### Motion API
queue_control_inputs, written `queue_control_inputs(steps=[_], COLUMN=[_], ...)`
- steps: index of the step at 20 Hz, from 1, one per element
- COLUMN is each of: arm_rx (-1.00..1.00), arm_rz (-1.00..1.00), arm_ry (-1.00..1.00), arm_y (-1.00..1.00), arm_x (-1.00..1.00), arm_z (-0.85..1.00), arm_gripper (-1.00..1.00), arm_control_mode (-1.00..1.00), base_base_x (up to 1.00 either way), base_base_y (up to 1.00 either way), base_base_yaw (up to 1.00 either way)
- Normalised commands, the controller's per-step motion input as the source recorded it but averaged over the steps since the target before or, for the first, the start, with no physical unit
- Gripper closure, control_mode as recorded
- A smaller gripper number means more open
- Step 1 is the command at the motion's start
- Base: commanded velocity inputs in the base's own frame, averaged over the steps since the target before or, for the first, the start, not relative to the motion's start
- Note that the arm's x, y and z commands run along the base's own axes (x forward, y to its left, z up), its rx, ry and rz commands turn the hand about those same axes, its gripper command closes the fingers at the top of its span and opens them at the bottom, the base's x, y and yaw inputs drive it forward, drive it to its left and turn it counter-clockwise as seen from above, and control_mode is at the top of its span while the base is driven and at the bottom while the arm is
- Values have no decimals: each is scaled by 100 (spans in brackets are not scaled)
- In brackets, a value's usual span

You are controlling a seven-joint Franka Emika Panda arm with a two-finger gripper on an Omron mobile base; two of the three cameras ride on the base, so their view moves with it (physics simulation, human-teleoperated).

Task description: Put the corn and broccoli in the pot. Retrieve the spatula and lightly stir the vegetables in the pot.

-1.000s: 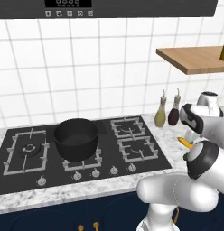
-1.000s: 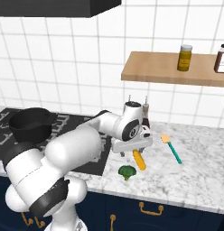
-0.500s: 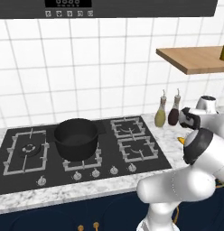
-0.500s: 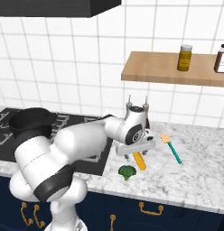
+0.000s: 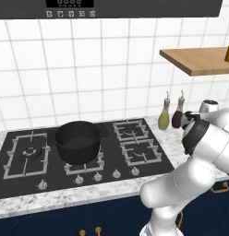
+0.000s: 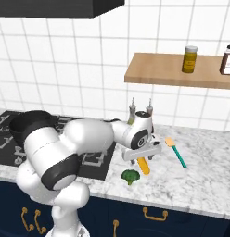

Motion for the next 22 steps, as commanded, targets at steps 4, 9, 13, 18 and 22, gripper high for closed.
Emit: queue_control_inputs(steps=[4, 9, 13, 18, 22], arm_rx=[0, 0, 0, 0, 0], arm_rz=[0, 0, 2, 2, 1], arm_ry=[1, 0, 0, 0, 0], arm_y=[-1, -10, -19, -3, 0], arm_x=[15, 22, 15, 4, 4], arm_z=[-23, -24, -18, -31, -36], arm_gripper=[-100, -100, -100, -100, 100], arm_control_mode=[-100, -100, -100, -100, -100], base_base_x=[0, 0, 0, 0, 0], base_base_y=[0, 0, 0, 0, 0], base_base_yaw=[0, 0, 0, 0, 0])
